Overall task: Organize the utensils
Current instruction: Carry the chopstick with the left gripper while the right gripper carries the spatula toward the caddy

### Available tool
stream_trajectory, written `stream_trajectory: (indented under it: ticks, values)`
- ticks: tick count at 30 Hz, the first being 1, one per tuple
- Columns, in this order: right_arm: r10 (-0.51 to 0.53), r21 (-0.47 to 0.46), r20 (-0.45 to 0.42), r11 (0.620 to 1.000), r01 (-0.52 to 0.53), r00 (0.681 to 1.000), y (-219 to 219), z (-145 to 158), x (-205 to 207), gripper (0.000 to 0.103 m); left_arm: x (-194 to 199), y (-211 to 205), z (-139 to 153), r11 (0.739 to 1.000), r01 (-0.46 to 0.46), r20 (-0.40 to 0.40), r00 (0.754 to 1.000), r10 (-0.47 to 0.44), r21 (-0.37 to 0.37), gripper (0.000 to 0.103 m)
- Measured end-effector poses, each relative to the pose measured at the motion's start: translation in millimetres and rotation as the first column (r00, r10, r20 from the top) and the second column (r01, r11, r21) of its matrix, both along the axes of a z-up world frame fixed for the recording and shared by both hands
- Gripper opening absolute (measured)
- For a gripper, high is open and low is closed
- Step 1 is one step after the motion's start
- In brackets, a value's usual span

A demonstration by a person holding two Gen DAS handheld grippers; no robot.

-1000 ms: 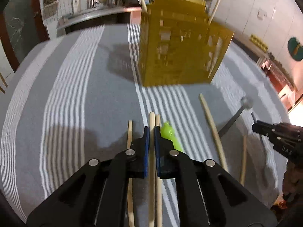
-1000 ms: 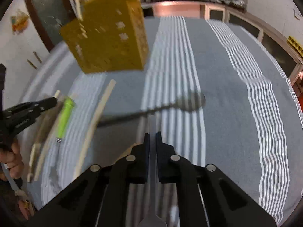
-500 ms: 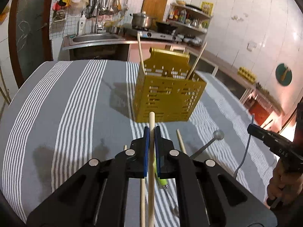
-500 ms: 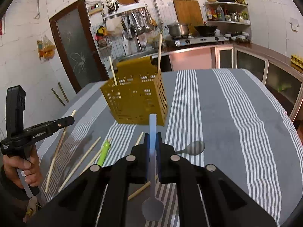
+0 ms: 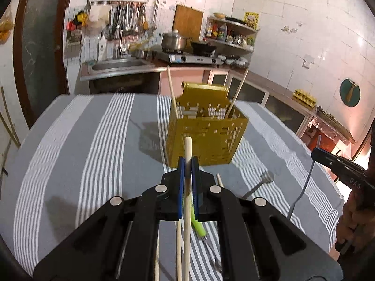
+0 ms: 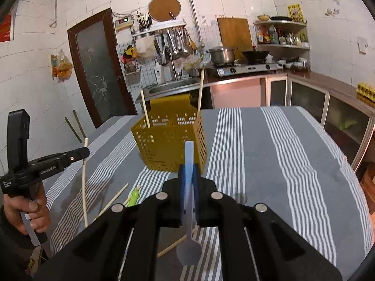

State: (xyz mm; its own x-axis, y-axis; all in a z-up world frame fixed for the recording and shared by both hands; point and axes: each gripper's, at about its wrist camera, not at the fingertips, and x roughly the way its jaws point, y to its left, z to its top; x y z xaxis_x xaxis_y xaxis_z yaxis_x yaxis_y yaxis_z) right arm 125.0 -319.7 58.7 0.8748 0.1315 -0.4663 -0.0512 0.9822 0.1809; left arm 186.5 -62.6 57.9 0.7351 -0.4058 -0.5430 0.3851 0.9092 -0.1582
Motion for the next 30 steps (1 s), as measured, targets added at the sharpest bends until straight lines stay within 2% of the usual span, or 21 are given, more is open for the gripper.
stream_trajectory:
  ticks: [5, 11, 18, 25, 30]
  values:
    - [0.004, -0.025, 0.062, 1.0, -0.002, 0.998, 2.0, 23.8, 2.3, 0.007, 1.0, 1.9, 31.4, 1.0, -0.001, 0.081, 0.997, 0.003, -0.027, 0.005]
    - [0.001, -0.041, 0.134, 0.999, 0.005, 0.991, 1.3, 51.4, 6.5, 0.007, 3.2, 0.5, 66.6, 0.999, -0.024, 0.197, 0.98, 0.029, -0.03, 0.005]
    - [0.008, -0.054, 0.189, 0.999, 0.002, 0.982, 2.3, 75.9, 24.1, 0.007, 17.0, -5.9, 93.2, 0.999, 0.003, 0.258, 0.966, 0.011, -0.053, 0.005]
    - [0.039, -0.071, 0.247, 0.997, -0.022, 0.968, 14.4, 101.1, 49.9, 0.007, 44.9, -28.3, 115.5, 0.996, 0.051, 0.321, 0.947, -0.026, -0.068, 0.005]
    - [0.051, -0.073, 0.281, 0.997, -0.032, 0.958, 17.3, 114.6, 74.8, 0.007, 68.4, -40.9, 126.0, 0.995, 0.05, 0.355, 0.935, -0.017, -0.085, 0.005]
